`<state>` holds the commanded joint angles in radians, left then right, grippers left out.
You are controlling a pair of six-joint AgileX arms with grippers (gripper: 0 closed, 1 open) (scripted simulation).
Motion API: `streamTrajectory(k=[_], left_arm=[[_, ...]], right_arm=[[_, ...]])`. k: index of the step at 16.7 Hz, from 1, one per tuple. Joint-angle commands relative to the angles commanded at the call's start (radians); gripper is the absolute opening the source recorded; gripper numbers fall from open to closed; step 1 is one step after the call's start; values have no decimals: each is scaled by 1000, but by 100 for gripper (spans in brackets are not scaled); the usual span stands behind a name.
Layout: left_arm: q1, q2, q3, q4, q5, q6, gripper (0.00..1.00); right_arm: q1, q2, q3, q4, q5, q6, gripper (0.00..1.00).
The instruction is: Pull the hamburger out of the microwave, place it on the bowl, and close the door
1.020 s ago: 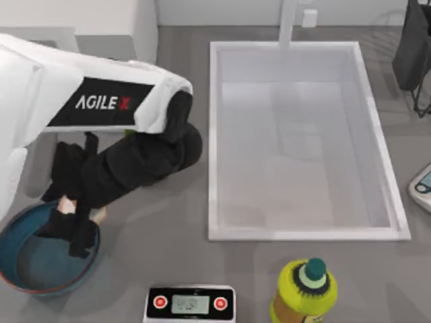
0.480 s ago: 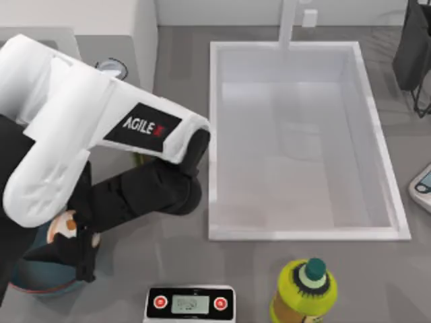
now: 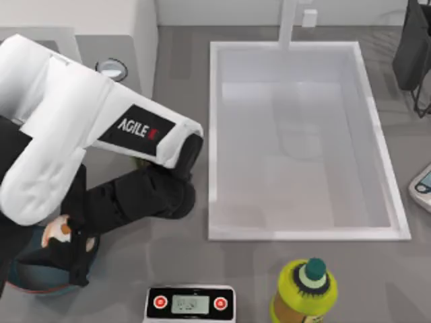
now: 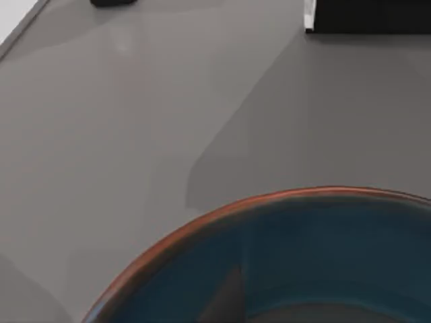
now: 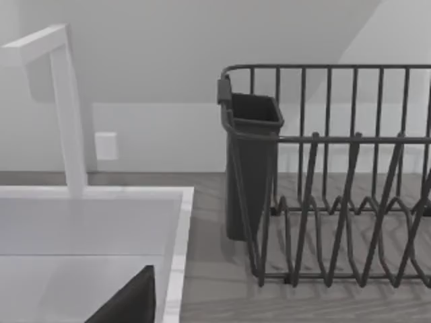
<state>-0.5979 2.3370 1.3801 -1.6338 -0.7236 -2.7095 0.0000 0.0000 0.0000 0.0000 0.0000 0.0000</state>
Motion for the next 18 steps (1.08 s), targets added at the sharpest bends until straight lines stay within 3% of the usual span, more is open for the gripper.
streamTrajectory(k=[11,18], left_arm=[[53,5,-102,126,-44,36,0],[53,5,-102,126,-44,36,53]], right_arm=[[0,0,0,0,0,0,100],[0,0,0,0,0,0,100]])
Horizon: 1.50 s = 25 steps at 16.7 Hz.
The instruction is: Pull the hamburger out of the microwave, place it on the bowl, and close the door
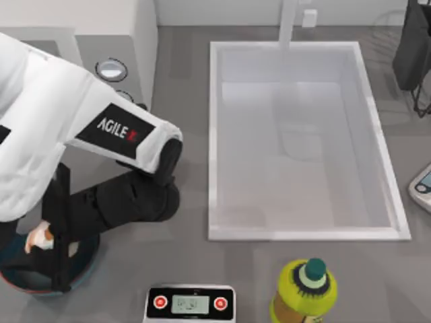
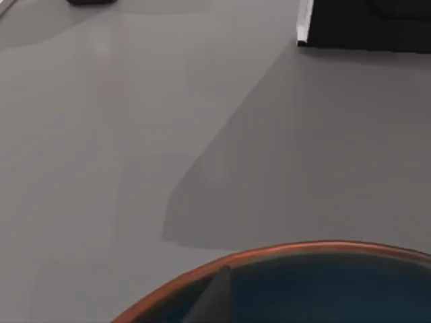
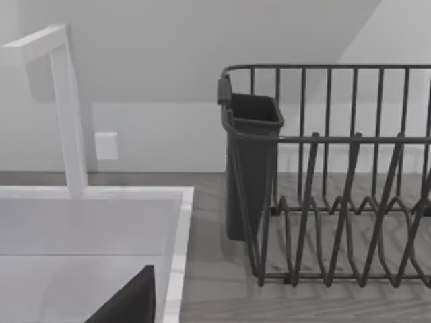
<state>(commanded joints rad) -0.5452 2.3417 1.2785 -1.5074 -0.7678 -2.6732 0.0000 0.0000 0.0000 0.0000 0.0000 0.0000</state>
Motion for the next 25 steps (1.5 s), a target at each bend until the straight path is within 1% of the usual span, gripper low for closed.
streamTrajectory(k=[6,7,14,15,18,20,22,25], left_arm=[[0,0,0,0,0,0,98],[0,0,0,0,0,0,100],[0,0,0,0,0,0,100],[-12,-48,4,-27,-16,-36,100],[-1,-76,-18,-8,-2,-6,100],[23,-141,-66,36,28,65,100],[60,-241,-135,105,74,178,100],[133,-453,-267,244,161,428,100]], right_arm=[[0,0,0,0,0,0,100],[0,0,0,0,0,0,100],[0,0,0,0,0,0,100],[0,0,0,0,0,0,100],[0,0,0,0,0,0,100],[0,0,0,0,0,0,100],[0,0,0,0,0,0,100],[0,0,0,0,0,0,100]])
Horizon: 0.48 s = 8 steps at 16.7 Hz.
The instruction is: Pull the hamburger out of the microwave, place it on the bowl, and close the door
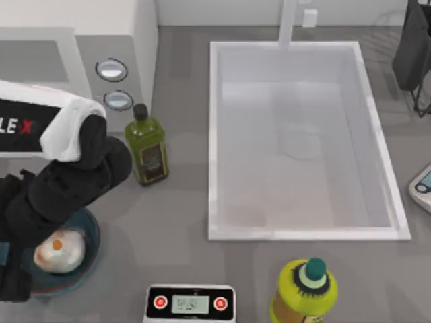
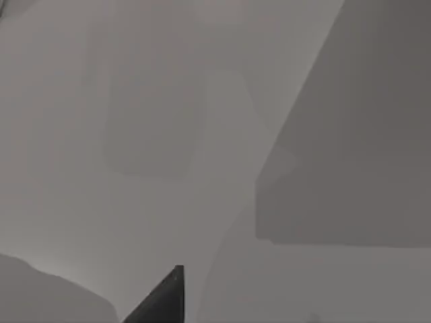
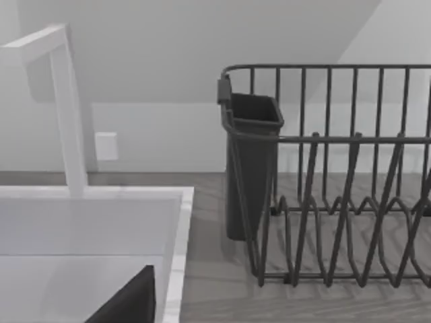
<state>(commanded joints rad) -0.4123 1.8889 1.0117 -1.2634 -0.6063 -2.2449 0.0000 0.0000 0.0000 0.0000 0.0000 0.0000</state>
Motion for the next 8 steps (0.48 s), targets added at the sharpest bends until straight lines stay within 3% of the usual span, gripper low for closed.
streamTrajectory(k=[8], left_arm=[[222,-788,-433,512,279,992,100]], right_arm=[[0,0,0,0,0,0,100]])
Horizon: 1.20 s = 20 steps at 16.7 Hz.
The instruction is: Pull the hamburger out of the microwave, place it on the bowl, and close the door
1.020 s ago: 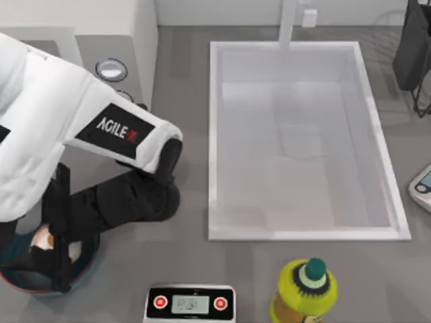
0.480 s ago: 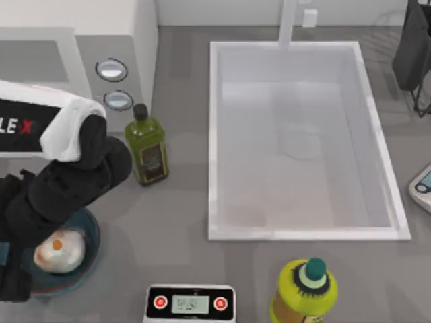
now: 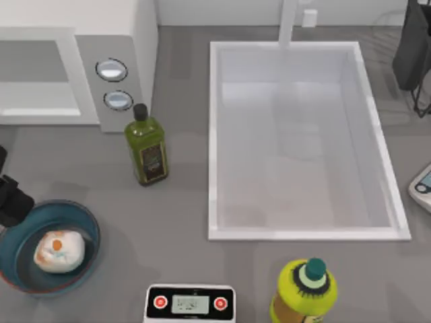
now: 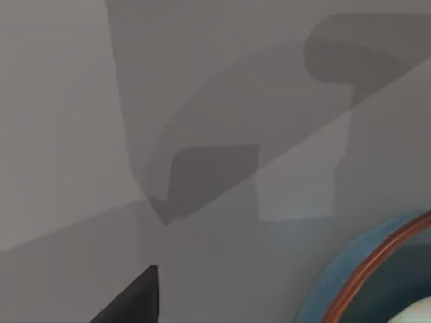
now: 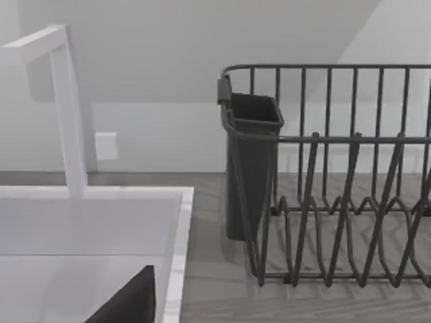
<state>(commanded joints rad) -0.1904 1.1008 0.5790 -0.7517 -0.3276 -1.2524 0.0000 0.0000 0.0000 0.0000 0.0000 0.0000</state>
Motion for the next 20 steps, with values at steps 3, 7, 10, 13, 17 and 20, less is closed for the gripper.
streamTrajectory(k=[3,7,10,13,17,20], left_arm=[[70,-323,-169,211,102,394,100],[140,-706,-370,470,218,839,100],[172,-926,-484,622,281,1072,100],[187,-1061,-557,721,318,1212,100],[190,-1101,-579,752,328,1252,100],[190,-1101,-579,752,328,1252,100]], right_arm=[[0,0,0,0,0,0,100],[0,0,0,0,0,0,100],[0,0,0,0,0,0,100],[0,0,0,0,0,0,100],[0,0,0,0,0,0,100],[0,0,0,0,0,0,100]])
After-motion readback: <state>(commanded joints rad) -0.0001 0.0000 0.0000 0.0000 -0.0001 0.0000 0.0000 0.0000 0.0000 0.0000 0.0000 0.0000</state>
